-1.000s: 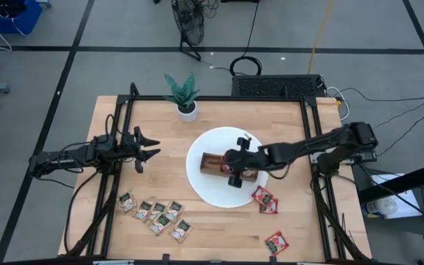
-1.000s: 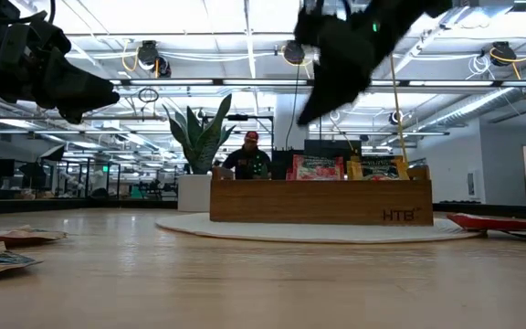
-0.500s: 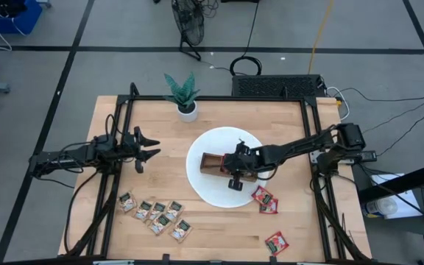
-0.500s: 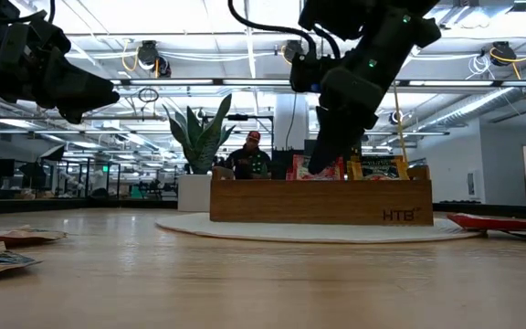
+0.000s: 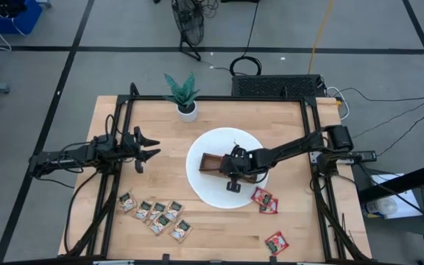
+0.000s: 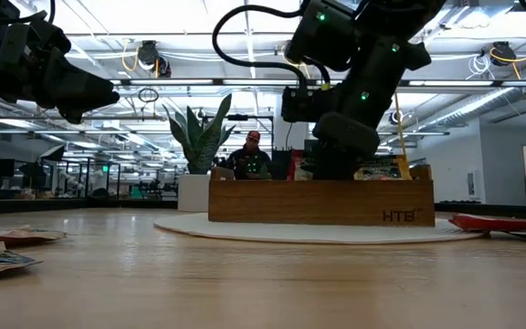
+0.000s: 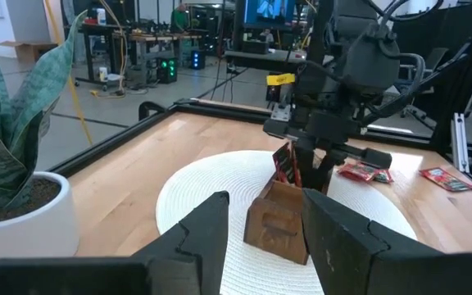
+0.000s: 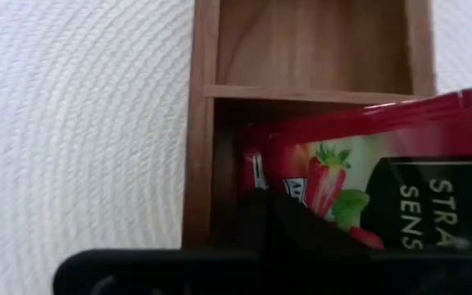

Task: Pick & Place Tea
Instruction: Put the red tea bag into the middle section of the wooden organizer

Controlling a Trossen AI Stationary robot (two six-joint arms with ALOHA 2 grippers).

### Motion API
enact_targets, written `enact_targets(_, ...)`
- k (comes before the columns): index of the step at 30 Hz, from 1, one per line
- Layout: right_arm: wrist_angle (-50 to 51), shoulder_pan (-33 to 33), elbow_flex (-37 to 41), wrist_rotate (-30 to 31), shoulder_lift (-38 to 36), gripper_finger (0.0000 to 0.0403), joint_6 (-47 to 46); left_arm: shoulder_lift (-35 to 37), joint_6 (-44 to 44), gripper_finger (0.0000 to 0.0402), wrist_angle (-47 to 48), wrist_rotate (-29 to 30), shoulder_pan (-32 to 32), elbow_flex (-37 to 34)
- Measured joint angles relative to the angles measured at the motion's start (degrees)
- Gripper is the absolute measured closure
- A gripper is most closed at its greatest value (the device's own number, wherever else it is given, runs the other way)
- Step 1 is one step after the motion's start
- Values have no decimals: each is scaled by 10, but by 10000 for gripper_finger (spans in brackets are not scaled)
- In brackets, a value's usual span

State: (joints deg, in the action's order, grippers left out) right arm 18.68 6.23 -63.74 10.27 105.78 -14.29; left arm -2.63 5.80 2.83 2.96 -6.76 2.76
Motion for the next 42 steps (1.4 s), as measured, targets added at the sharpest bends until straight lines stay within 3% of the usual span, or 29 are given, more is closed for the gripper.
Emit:
enact_targets(6, 21, 22, -1, 92, -11, 403, 7, 0, 0, 245, 0, 0, 0, 0)
enact_targets(12, 69, 32, -13, 136, -11, 403, 15, 0, 0, 245, 0, 0, 0, 0)
enact_targets(20, 97, 40, -14, 139, -12, 403, 94, 0, 0, 245, 0, 0, 0, 0)
enact_targets(28, 21, 62, -14, 138, -12, 403, 197, 0, 0, 245, 0, 0, 0, 0)
enact_targets(42, 14, 70, -14, 135, -12, 403, 189, 0, 0, 245, 0, 0, 0, 0)
